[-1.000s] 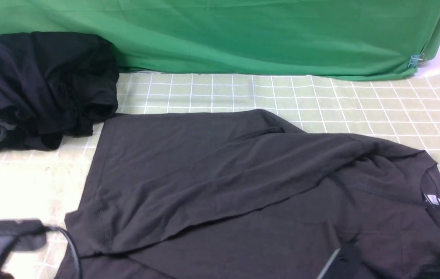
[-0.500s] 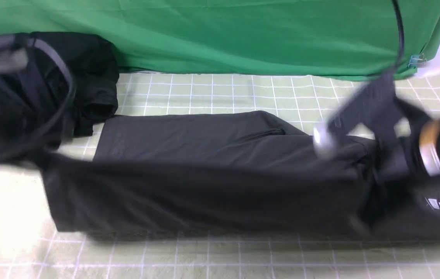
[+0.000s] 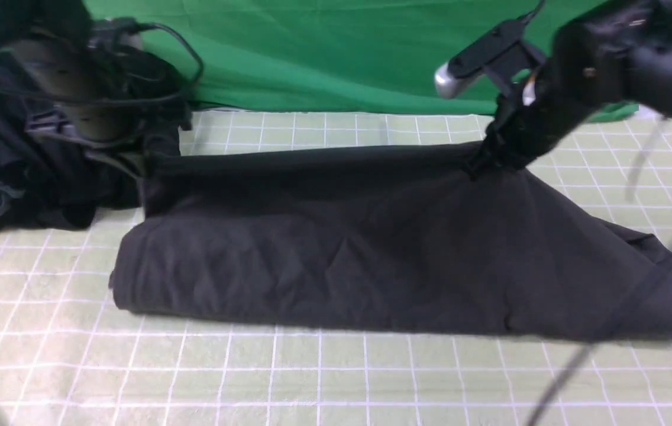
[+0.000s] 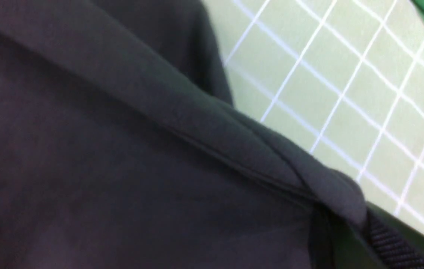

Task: Fold a long-sleeved shirt over a green coffee tablecloth.
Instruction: 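Fold the black garment in half by bringing its near edge over to the far edge, then pull the folded dark garment lengthwise by its ends to straighten it flat on the table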

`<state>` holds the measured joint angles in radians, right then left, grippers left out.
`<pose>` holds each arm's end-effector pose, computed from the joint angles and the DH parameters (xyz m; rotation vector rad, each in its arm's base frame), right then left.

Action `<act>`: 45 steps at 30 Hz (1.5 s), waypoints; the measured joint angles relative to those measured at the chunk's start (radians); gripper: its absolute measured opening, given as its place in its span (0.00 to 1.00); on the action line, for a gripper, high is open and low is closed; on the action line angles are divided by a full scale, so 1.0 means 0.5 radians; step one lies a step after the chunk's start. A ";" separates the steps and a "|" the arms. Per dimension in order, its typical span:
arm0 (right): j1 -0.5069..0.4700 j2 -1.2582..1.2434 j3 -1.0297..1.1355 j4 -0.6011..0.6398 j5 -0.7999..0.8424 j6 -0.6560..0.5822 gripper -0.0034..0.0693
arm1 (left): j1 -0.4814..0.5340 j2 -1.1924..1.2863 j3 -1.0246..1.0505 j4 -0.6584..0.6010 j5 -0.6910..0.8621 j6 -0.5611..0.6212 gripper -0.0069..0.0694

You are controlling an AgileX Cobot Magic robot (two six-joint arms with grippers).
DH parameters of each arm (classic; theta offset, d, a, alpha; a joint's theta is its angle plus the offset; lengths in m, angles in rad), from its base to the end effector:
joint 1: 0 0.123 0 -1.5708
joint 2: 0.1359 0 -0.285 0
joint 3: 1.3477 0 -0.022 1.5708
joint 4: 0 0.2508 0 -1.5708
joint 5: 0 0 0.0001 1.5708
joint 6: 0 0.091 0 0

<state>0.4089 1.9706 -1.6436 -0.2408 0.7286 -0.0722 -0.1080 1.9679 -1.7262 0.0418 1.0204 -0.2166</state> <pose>0.4152 0.1641 0.2565 -0.7562 2.3960 -0.1379 0.4289 -0.0432 0.2677 -0.1288 2.7414 -0.0348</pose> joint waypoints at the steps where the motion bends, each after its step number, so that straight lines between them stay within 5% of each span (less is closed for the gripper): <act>1: -0.007 0.071 -0.050 -0.005 -0.026 0.000 0.09 | 0.000 0.072 -0.068 0.010 0.000 0.000 0.11; 11: -0.024 0.425 -0.216 -0.031 -0.281 0.002 0.14 | 0.036 0.450 -0.452 0.076 -0.021 0.000 0.11; 16: -0.024 0.440 -0.219 -0.045 -0.404 0.003 0.34 | 0.041 0.493 -0.466 0.086 -0.075 0.000 0.16; 21: -0.024 0.438 -0.233 -0.049 -0.429 0.003 0.52 | 0.041 0.497 -0.483 0.161 -0.179 -0.026 0.36; 27: -0.026 0.224 -0.275 -0.049 0.057 0.091 0.56 | 0.047 0.490 -0.708 0.359 0.027 -0.142 0.69; 29: -0.031 0.135 -0.280 -0.049 0.180 0.060 0.55 | 0.050 0.490 -0.789 0.336 0.134 -0.108 0.72; 32: -0.101 -0.042 -0.295 -0.043 0.375 -0.022 0.41 | 0.051 0.476 -0.905 0.156 0.325 0.074 0.62; 34: -0.272 -0.116 -0.295 0.039 0.541 -0.054 0.18 | 0.050 0.437 -0.885 -0.084 0.372 0.213 0.33; 37: -0.529 -0.114 -0.295 0.278 0.733 -0.124 0.07 | 0.040 0.362 -0.711 -0.315 0.372 0.341 0.14; 41: -0.814 -0.094 -0.250 0.619 0.915 -0.244 0.11 | -0.026 0.226 -0.359 -0.330 0.379 0.413 0.09; 45: -0.923 -0.090 -0.165 0.753 0.891 -0.323 0.30 | -0.123 0.132 -0.079 -0.223 0.331 0.421 0.08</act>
<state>-0.0526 1.9258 -1.7260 0.1356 1.1742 -0.2335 -0.1694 2.0342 -1.7656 -0.0696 1.1858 -0.0063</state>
